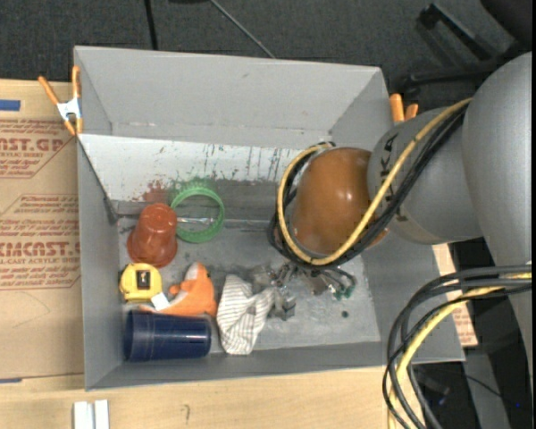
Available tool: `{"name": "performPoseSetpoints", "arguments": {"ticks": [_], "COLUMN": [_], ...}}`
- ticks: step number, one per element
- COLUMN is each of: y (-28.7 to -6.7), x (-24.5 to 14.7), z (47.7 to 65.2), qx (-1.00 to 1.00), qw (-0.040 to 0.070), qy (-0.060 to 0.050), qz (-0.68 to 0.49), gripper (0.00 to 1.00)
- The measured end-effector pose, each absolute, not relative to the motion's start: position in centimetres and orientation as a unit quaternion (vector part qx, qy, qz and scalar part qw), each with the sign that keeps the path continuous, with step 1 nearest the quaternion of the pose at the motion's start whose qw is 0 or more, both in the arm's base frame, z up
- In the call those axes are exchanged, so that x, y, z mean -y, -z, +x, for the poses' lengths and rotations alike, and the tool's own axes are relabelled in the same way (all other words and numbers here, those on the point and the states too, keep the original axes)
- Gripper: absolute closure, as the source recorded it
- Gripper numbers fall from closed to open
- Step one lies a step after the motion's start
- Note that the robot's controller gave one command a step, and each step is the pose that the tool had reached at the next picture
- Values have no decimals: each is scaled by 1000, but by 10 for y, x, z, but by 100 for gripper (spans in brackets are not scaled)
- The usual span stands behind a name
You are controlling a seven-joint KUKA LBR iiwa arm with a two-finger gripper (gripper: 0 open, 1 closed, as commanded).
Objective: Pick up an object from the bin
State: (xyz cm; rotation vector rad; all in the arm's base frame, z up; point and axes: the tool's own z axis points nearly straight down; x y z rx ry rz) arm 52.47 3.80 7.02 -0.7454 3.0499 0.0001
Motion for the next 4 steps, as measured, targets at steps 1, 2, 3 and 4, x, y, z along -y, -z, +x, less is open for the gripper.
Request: {"name": "performPoseSetpoints", "arguments": {"ticks": [1, 2, 3, 4], "y": [-70, -195, -194, -245], "x": [-38, -17, -17, -5], "z": [525, 526, 526, 541], "qx": [-971, -969, -969, -972], "qw": [1, 1, 1, 2], "qy": [0, 0, 0, 0], "qz": [-237, -248, -248, -237], "gripper": [100, 100, 100, 100]}}
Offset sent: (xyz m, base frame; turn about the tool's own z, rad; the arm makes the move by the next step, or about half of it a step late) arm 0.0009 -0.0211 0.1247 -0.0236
